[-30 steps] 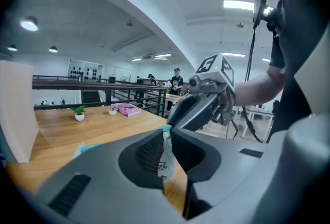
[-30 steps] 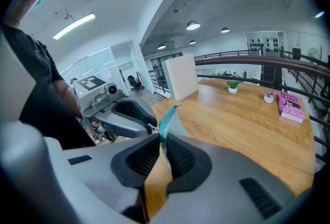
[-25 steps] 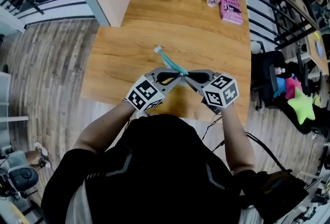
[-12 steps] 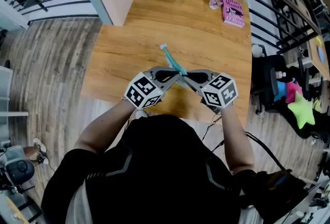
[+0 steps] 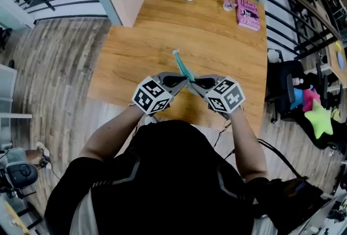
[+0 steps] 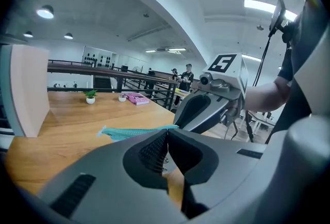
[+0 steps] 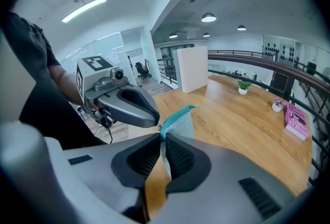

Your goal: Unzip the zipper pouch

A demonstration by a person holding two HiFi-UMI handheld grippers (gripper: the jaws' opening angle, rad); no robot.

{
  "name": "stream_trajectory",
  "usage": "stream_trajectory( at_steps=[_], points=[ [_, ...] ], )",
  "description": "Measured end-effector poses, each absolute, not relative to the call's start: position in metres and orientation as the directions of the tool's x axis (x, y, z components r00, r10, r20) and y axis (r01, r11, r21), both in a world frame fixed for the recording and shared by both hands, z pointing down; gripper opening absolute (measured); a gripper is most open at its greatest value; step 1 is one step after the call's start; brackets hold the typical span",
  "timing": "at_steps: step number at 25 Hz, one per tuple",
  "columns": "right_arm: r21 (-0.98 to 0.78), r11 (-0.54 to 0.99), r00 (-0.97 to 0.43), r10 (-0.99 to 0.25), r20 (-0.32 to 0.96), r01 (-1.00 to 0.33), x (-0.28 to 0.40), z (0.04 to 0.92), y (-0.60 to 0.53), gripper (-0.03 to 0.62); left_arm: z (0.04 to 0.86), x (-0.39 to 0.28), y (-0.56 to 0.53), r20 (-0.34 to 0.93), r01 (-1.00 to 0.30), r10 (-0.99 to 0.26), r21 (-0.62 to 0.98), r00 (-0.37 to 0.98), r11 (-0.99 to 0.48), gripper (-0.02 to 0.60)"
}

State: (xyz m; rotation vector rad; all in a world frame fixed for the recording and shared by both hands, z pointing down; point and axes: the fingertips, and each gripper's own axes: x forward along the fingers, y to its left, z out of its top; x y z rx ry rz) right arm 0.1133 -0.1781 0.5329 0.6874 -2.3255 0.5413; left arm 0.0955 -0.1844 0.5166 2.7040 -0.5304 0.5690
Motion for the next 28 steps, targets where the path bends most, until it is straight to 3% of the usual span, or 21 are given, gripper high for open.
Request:
stream_trajectory(
  at_steps=[8,28],
  points=[
    [-0.233,0.793,-0.667,-0.268,0.695,-0.562,0.107,0.54,-0.173,0.043,0.523,0.088,-0.179,0.473,-0.377,-0.228,0.249,0.851,-0.892,0.031],
    [-0.256,0.787,-0.686,-0.269,0.676,-0.561,0.121,0.545,-0.179,0.043,0.526,0.041,-0.216,0.517,-0.477,-0.325,0.193,0.792,-0.857,0.031]
  ],
)
